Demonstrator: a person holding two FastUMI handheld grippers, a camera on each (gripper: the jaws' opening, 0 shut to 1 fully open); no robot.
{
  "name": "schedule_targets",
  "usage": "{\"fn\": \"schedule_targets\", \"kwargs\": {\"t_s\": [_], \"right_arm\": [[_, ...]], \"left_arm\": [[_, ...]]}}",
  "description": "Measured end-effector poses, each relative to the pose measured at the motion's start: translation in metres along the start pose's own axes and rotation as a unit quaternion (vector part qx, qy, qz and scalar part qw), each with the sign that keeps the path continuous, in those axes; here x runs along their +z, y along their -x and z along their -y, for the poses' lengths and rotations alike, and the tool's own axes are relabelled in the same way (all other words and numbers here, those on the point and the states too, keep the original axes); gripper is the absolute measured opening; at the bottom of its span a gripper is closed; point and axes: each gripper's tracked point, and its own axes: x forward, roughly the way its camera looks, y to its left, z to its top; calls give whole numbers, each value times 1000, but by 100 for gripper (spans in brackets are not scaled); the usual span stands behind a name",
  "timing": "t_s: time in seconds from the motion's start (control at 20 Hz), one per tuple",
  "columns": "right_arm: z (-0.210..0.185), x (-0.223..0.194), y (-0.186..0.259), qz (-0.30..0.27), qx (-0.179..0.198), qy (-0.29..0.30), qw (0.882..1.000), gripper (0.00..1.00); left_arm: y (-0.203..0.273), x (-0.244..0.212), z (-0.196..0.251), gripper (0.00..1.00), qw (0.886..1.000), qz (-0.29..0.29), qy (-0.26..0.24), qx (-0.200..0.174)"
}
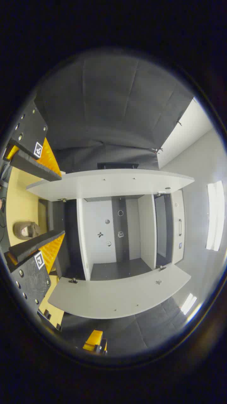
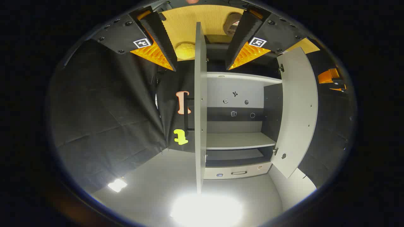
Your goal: Grab one shoe with the right hand and put it into the shoe cabinet, grab the other shoe with the left hand and put it into the shoe cabinet; then close the right door with the right hand and the left door with the left hand.
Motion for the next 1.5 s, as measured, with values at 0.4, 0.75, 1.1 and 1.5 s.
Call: {"fn": "schedule_targets", "kwargs": {"t_s": [0.4, 0.75, 1.1, 1.5], "right_arm": [[1, 0, 1, 0, 6, -6, 1000, 96], [2, 2, 7, 3, 21, -4, 1000, 96], [-27, -15, 4, -24, 79, -12, 996, 96], [-113, -75, -32, -96, 151, -26, 984, 97]], "left_arm": [[5, 7, 0, 90, 1000, 11, -3, 7], [16, 13, 6, 90, 1000, 16, -6, 19], [34, 2, 4, 96, 998, 3, -15, 53], [18, -12, -18, 90, 998, 8, -14, 56]]}}
